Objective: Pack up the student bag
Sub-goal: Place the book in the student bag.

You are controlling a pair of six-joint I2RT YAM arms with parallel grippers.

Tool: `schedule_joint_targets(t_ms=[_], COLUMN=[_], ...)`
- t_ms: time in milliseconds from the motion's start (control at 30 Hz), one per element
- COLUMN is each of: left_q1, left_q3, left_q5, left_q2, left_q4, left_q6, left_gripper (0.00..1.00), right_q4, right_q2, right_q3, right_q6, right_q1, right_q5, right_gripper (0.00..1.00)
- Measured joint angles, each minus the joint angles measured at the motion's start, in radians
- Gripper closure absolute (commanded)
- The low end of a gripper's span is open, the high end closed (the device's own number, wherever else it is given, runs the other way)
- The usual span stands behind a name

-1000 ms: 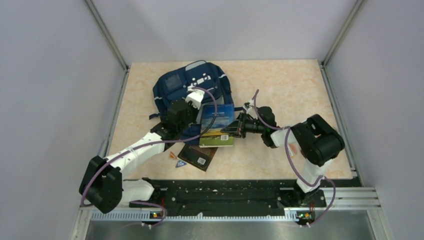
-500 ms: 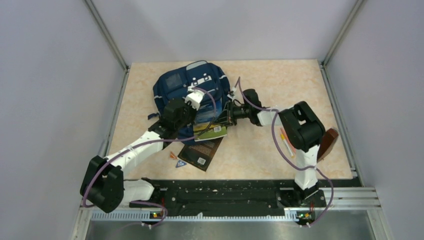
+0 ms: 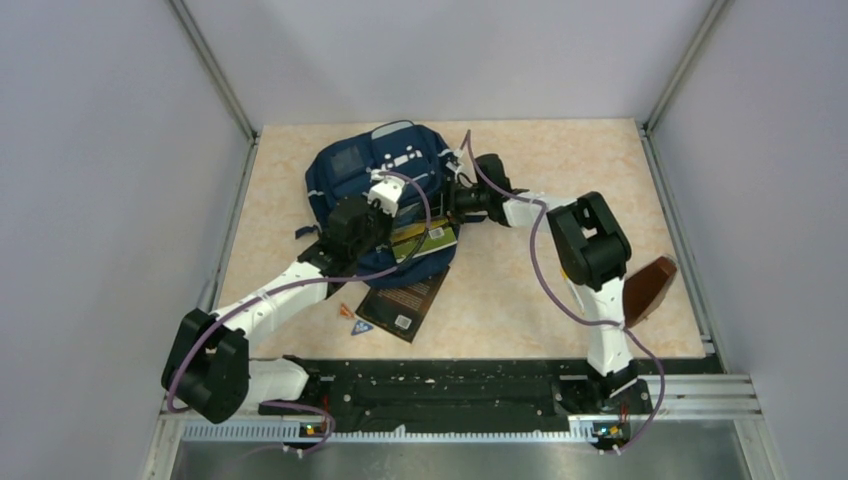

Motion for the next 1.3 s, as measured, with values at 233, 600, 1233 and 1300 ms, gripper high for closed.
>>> schedule_joint_targets(t_ms=[233,600,1233,1300], left_q1=[-0.001,-0.002,-0.002,-0.002], left_q3=[0.01,0.032,0.047,0.048], left_q5=[-0.041,-0.064,-0.057,-0.056], left_q2=[0.0,0.0,0.008,0.008], left_q4=[-0.006,-0.051,-0.073,-0.077], left_q6=[-0.085,-0.143,-0.145,-0.143], left_gripper=[1.0,1.0,1.0,1.0], right_q4=[-0.047,-0.103,-0.046,-0.03], right_q2=[-0.054,-0.432,-0.48,-0.475], right_q3=[-0.032,-0.356,-0.474,-0.474], right_q6=[-0.109,-0.259,-0.196,-0.184], right_q1=[-0.025,-0.092,-0.024,-0.024], right_q5=[0.094,0.243,0.268,0.263], right_gripper=[0.29,0.4,0.78,0.78])
